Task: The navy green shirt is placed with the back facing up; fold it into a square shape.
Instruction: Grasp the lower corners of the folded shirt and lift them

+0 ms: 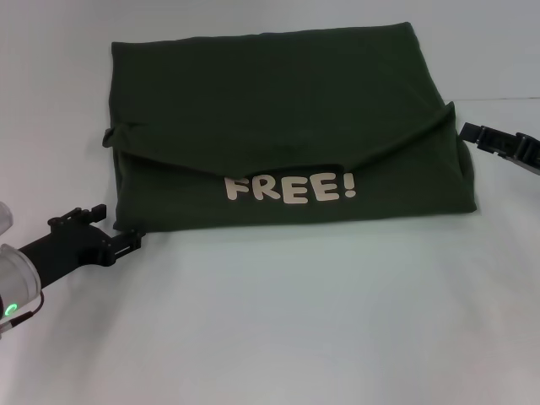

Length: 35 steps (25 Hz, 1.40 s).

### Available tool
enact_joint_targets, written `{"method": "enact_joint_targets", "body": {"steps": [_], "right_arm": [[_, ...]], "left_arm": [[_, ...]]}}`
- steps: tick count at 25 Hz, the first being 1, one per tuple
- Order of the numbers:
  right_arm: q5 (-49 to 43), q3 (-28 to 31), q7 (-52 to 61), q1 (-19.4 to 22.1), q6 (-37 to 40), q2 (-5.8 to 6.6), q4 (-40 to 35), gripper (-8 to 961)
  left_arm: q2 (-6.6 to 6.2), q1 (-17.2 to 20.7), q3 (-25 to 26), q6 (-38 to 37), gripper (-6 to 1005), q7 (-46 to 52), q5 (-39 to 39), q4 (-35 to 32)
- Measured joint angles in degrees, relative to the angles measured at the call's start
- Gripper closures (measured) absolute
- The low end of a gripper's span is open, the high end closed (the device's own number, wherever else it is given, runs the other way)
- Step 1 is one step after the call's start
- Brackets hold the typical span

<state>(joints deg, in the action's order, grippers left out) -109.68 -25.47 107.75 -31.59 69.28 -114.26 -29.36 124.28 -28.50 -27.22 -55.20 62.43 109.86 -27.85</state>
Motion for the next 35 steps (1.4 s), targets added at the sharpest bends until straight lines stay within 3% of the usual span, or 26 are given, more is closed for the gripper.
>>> {"method": "enact_joint_targets", "body": {"steps": [22,28,30,35], "right_arm": [[-0.01,0.07,-0.11,0.13,-1.05,-0.08,0.36,327],[0.06,0.07,-0.18,0.46,-0.76,-0.22,0.33,329],[0.08,0.07,-0.18,0.53,-0.75,-0.26,0.29,329],[0.09,0.07,-0.18,0.62,-0.64,-0.26,0.29,331]], "left_arm": [[0.08,-0.58,-2.81,0.60,235,0.63,1.36,-0.30],[0.08,-0.47,-2.84,0.11,408,1.64,1.37,-0.66],[0.04,-0.50,-2.84,0.01,654,2.09,1.48,-0.75],[-0.04,-0.81,-2.85,0.46,847,3.20,2.92,-1.06]]}}
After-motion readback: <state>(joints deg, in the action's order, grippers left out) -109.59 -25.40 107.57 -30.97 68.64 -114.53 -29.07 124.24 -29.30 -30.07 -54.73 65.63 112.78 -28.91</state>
